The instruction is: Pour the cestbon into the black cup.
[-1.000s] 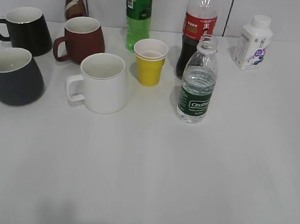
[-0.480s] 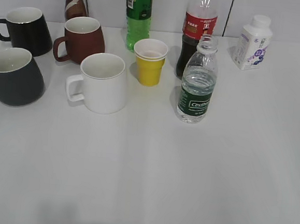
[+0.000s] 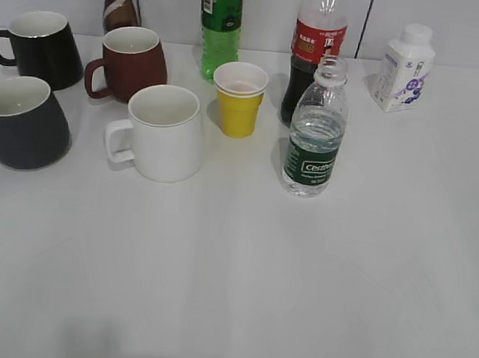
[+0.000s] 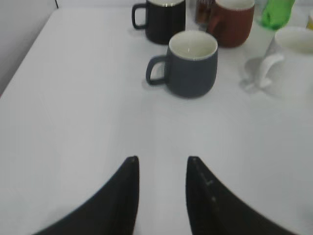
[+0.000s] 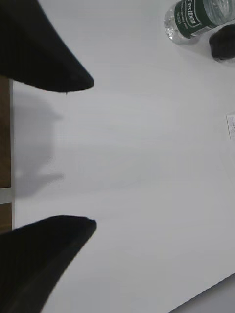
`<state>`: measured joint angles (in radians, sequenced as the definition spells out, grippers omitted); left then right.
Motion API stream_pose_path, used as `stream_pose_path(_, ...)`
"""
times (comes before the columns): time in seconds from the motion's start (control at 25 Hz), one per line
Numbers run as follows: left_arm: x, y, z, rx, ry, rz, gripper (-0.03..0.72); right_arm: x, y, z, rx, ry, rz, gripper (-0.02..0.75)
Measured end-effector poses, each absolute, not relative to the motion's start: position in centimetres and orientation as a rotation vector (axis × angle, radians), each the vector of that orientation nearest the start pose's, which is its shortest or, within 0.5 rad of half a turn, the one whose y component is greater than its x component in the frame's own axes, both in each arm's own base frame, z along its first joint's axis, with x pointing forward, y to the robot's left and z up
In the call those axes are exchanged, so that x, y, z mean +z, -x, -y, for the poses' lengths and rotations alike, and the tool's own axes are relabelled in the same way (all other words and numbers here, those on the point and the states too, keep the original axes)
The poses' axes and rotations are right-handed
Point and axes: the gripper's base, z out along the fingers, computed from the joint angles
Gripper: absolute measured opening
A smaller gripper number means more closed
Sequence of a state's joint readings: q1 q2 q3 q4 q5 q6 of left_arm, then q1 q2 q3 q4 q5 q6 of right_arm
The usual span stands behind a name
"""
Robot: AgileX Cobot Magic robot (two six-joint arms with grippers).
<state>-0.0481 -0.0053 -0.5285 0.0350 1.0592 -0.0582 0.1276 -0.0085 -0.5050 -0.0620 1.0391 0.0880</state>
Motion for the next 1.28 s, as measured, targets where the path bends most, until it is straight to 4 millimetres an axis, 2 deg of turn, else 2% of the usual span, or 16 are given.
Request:
stream_pose_path(0.08,29.5,0.4,-0.3,-0.032,0.010,-1.948,0.247,28.0,0.5,0.6,0.064,0.037,-2.008,0.589)
stream_pose_path(0.16,31.1,-0.6,-0.3,-0.020,0.004,-1.803,0.247,28.0,0.5,0.6,0.064,0.037,-2.008,0.589)
stream_pose_path(0.24,33.1,-2.0,-0.4,0.018,-0.018,-1.595,0.247,28.0,0.5,0.6,0.064,0.037,-2.008,0.589)
stream_pose_path(0.36,34.8,-4.5,-0.1,0.055,-0.067,-1.401,0.247,28.0,0.5,0.6,0.064,0.037,-2.008,0.589)
stream_pose_path(0.52,34.4,-9.1,0.4,0.049,-0.106,-1.437,0.247,28.0,0.5,0.6,0.064,0.037,-2.008,0.589)
stream_pose_path(0.64,32.6,-13.3,0.7,0.044,-0.129,-1.580,0.247,28.0,0.5,0.6,0.064,0.037,-2.008,0.589)
stream_pose_path(0.8,29.5,-18.2,1.2,-0.001,-0.143,-1.634,0.247,28.0,0.5,0.6,0.064,0.037,-2.008,0.589)
stream_pose_path(0.92,26.9,-20.4,1.0,-0.021,-0.106,-1.664,0.247,28.0,0.5,0.6,0.064,0.037,-2.008,0.589)
stream_pose_path(1.04,23.6,-21.4,-0.5,0.005,-0.010,-1.718,0.247,28.0,0.5,0.6,0.064,0.037,-2.008,0.589)
stream_pose_path(1.16,20.2,-20.4,-1.6,0.022,0.083,-1.760,0.247,28.0,0.5,0.6,0.064,0.037,-2.008,0.589)
stream_pose_path(1.28,18.1,-19.3,-1.4,0.016,0.066,-1.810,0.247,28.0,0.5,0.6,0.064,0.037,-2.008,0.589)
